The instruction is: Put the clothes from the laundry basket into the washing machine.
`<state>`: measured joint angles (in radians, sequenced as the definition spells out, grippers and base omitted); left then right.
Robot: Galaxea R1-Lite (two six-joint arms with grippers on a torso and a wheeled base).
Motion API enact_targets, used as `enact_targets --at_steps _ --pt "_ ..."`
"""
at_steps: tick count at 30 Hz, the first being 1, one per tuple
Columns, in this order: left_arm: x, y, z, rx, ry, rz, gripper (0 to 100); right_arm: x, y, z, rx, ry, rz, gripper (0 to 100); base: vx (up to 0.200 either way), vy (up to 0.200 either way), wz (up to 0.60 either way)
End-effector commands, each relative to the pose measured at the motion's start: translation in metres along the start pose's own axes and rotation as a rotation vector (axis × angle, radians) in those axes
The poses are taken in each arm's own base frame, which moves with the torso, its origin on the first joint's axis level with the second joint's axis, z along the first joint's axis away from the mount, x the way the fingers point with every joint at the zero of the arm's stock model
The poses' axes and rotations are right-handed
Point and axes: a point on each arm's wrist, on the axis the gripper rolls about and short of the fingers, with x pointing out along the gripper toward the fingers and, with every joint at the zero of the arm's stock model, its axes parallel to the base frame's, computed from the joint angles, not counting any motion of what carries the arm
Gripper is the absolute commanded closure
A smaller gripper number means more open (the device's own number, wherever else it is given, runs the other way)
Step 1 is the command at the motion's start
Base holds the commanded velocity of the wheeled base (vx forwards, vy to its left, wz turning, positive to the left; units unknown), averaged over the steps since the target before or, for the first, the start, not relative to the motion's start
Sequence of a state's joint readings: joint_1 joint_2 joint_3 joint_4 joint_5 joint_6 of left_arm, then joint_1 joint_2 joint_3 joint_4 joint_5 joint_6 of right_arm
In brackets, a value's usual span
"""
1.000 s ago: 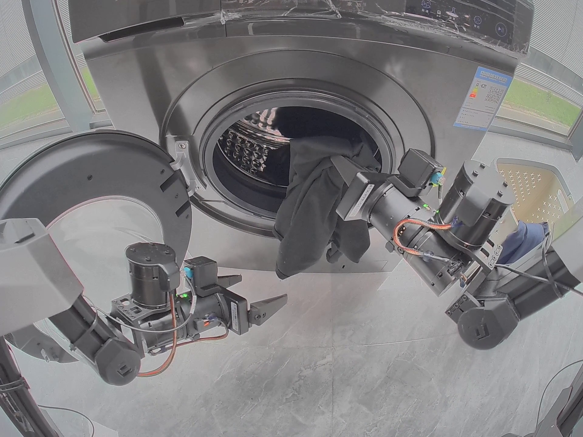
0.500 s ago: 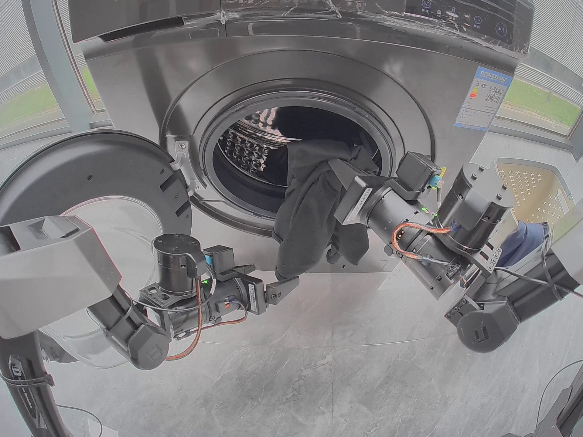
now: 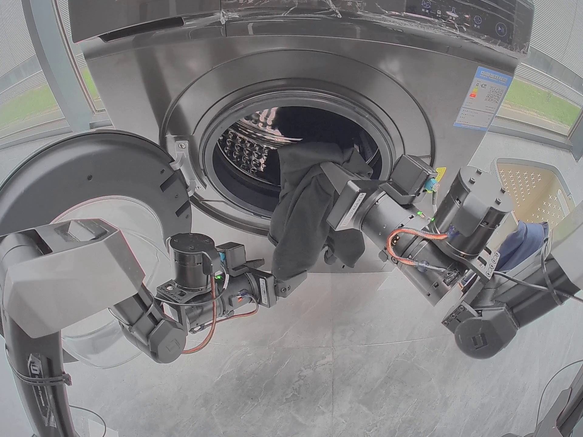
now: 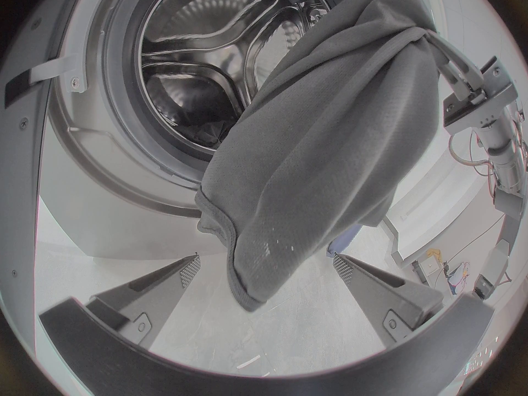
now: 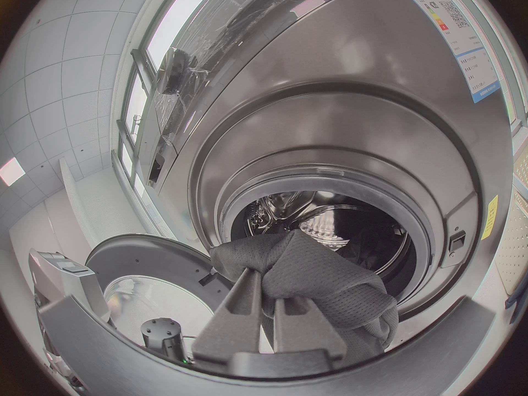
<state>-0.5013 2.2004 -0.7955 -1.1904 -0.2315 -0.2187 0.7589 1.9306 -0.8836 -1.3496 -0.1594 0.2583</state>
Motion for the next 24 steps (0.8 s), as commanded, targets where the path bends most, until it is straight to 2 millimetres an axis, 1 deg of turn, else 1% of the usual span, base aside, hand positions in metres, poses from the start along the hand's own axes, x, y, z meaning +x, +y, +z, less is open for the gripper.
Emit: enact_targets --at_steps 1,6,13,14,18,24 --pt "0.01 0.003 -0.004 0.001 -0.008 -0.002 0 -0.002 0.005 -0.001 0.004 0.003 0.014 100 0.0 0.0 0.0" --pt "0.019 0.003 -0.004 0.007 -0.03 -0.013 0 -0.003 0.006 -0.003 0.001 0.009 0.016 100 0.0 0.0 0.0" --pt "0.024 0.001 -0.004 0.013 -0.058 -0.024 0 -0.003 0.006 -0.003 0.002 0.007 0.016 100 0.0 0.0 0.0" --pt "0.025 0.0 -0.005 0.014 -0.059 -0.027 100 -0.003 0.006 -0.003 0.002 0.007 0.016 100 0.0 0.0 0.0" --pt "0.025 -0.001 -0.005 0.016 -0.058 -0.029 100 -0.003 0.005 -0.003 0.001 0.008 0.015 100 0.0 0.0 0.0" --pt "0.02 -0.014 -0.005 0.027 -0.077 -0.063 100 -0.003 0.002 -0.004 0.0 0.009 0.008 100 0.0 0.0 0.0"
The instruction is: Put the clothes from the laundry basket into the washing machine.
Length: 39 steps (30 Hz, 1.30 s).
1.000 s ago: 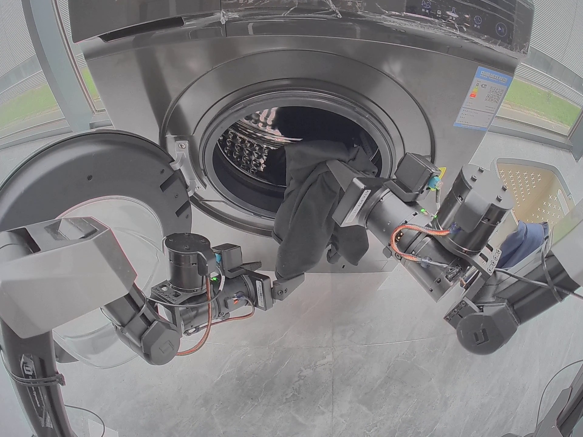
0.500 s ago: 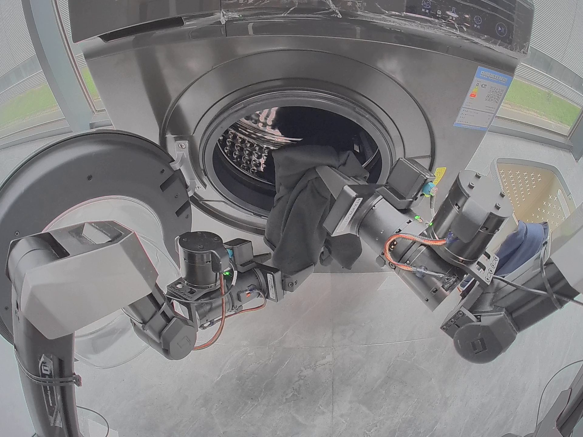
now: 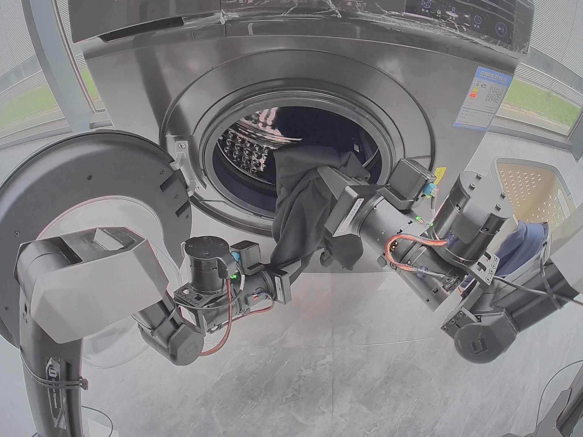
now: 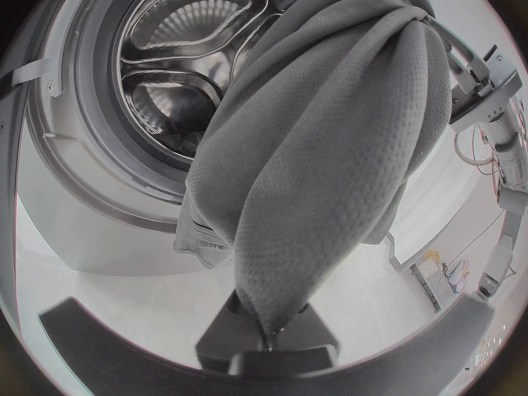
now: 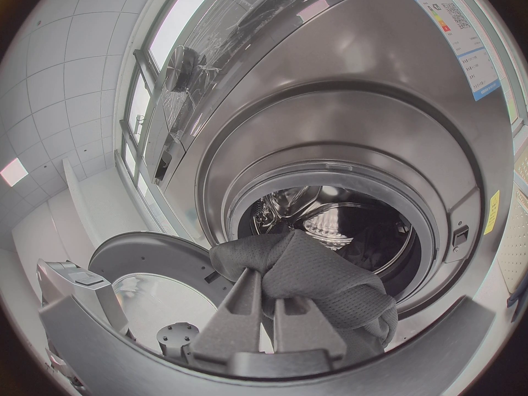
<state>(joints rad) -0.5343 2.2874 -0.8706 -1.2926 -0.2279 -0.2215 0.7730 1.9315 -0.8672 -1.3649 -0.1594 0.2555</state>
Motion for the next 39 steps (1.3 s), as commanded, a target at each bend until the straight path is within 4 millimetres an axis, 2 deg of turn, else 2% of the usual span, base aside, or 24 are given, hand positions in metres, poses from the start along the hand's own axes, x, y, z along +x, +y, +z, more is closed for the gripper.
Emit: enact_targets --at_steps 1,9,11,17,18,22,23,27,28,39 --pt "-0.006 -0.011 0.002 0.005 -0.002 -0.023 100 0.0 -0.002 -0.001 -0.002 0.003 -0.007 100 0.0 0.0 0.0" --pt "-0.037 -0.036 0.022 0.032 -0.088 -0.081 100 -0.002 -0.011 -0.003 -0.01 0.015 -0.028 100 0.0 0.0 0.0" --pt "-0.059 -0.049 0.03 0.041 -0.122 -0.109 100 -0.004 -0.016 -0.01 -0.014 0.042 -0.045 100 0.0 0.0 0.0" --pt "-0.094 -0.066 0.036 0.062 -0.148 -0.145 100 -0.011 -0.023 -0.028 -0.023 0.067 -0.054 100 0.0 0.0 0.0" --pt "-0.105 -0.068 0.037 0.063 -0.144 -0.149 100 -0.011 -0.025 -0.033 -0.025 0.066 -0.054 100 0.0 0.0 0.0" --pt "-0.116 -0.07 0.041 0.067 -0.152 -0.147 100 -0.014 -0.028 -0.043 -0.031 0.095 -0.062 100 0.0 0.0 0.0" --pt "-0.123 -0.071 0.05 0.065 -0.182 -0.15 100 -0.017 -0.029 -0.046 -0.035 0.113 -0.066 100 0.0 0.0 0.0" --pt "-0.129 -0.074 0.063 0.072 -0.236 -0.159 100 -0.021 -0.029 -0.049 -0.039 0.138 -0.068 100 0.0 0.0 0.0" --pt "-0.13 -0.075 0.066 0.074 -0.246 -0.163 100 -0.022 -0.029 -0.051 -0.038 0.147 -0.069 0 0.0 0.0 0.0" --pt "-0.117 -0.071 0.092 0.035 -0.353 -0.157 100 -0.054 -0.039 -0.078 -0.105 0.323 -0.106 0 0.0 0.0 0.0"
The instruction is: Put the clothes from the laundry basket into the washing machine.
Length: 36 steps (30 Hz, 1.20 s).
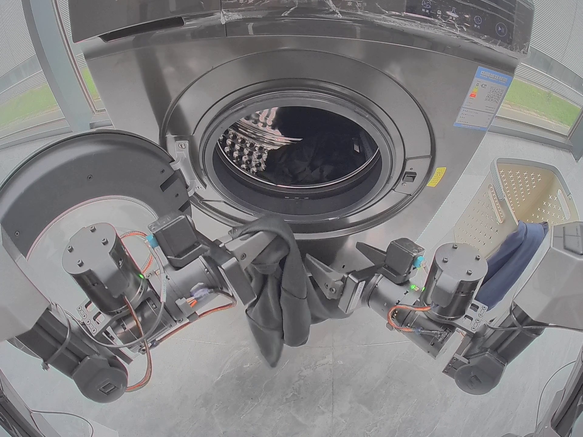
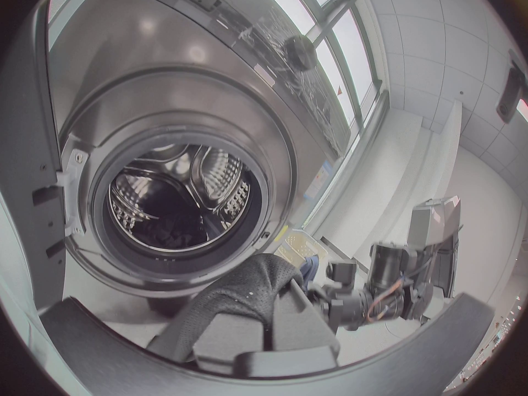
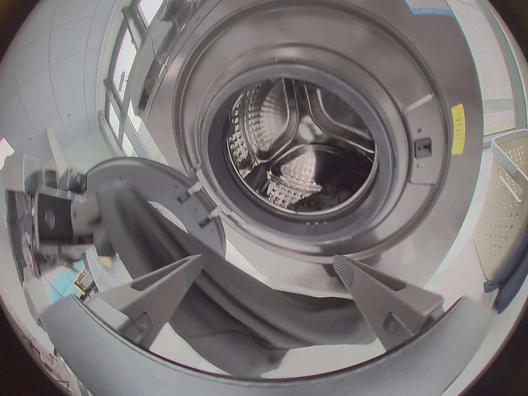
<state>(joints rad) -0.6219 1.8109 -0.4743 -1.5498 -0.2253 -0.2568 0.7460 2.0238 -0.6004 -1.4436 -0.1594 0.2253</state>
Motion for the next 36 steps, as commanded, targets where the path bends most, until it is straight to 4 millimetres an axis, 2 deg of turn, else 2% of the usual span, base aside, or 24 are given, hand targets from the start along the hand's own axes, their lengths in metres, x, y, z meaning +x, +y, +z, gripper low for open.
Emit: enact_targets --at_steps 1,4,18,24,30,36 --pt "0.007 0.002 0.012 0.004 -0.058 0.005 100 -0.008 -0.005 -0.014 -0.029 0.065 -0.016 0 0.0 0.0 0.0" --pt "0.011 0.002 0.017 0.014 -0.083 0.0 100 -0.009 -0.007 -0.02 -0.033 0.083 -0.02 0 0.0 0.0 0.0" --pt "0.014 0.003 0.019 0.017 -0.095 0.008 100 -0.005 -0.003 -0.016 -0.032 0.056 -0.008 0 0.0 0.0 0.0" --pt "0.013 0.001 0.018 0.017 -0.092 0.004 100 0.009 -0.005 -0.011 -0.038 0.013 -0.014 0 0.0 0.0 0.0" --pt "0.013 0.001 0.017 0.016 -0.089 0.004 100 0.028 -0.006 -0.015 -0.043 -0.012 -0.015 0 0.0 0.0 0.0" --pt "0.014 0.002 0.015 0.018 -0.082 0.006 100 0.036 -0.002 -0.023 -0.061 -0.009 -0.002 0 0.0 0.0 0.0"
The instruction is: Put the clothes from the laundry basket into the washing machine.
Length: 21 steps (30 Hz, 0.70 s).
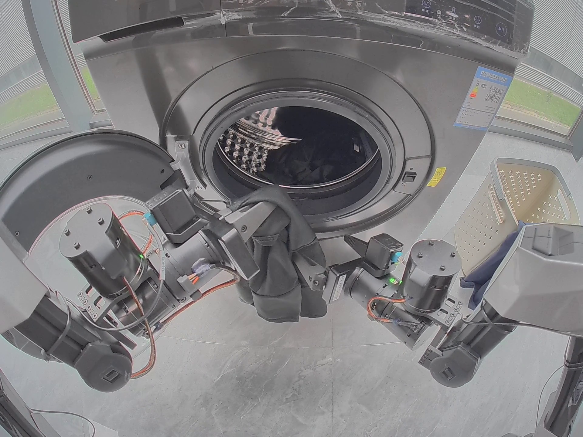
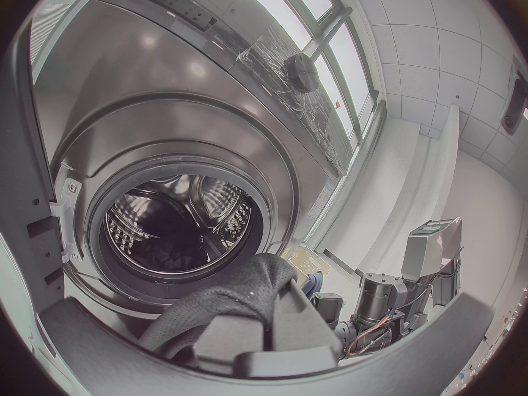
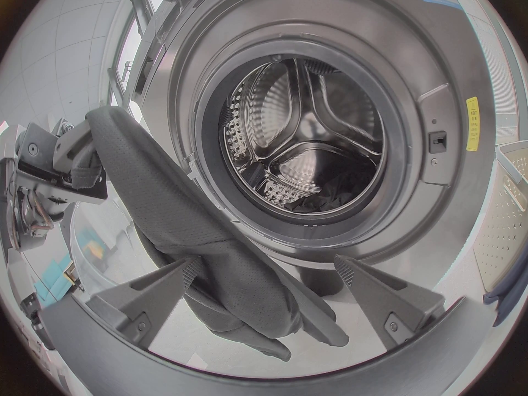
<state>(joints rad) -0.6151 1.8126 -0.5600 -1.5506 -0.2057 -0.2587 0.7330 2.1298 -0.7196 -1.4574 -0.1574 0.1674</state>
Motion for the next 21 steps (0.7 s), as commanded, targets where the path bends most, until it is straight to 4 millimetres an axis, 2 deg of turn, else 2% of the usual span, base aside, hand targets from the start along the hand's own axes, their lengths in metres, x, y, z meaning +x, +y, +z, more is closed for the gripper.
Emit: enact_targets --at_steps 1,3,13,21 --pt "0.0 0.001 -0.002 0.0 0.005 0.001 100 0.006 0.002 -0.011 -0.007 0.019 0.004 0 0.0 0.0 0.0" --pt "0.001 0.001 -0.001 0.003 0.0 0.003 100 0.005 0.003 -0.022 -0.012 0.05 0.007 0 0.0 0.0 0.0" --pt "0.001 0.002 0.001 0.005 -0.005 0.005 100 0.008 0.005 -0.049 -0.023 0.108 0.014 0 0.0 0.0 0.0" --pt "0.001 0.002 -0.001 0.005 0.001 0.006 100 0.012 0.014 -0.048 -0.02 0.088 0.041 0 0.0 0.0 0.0"
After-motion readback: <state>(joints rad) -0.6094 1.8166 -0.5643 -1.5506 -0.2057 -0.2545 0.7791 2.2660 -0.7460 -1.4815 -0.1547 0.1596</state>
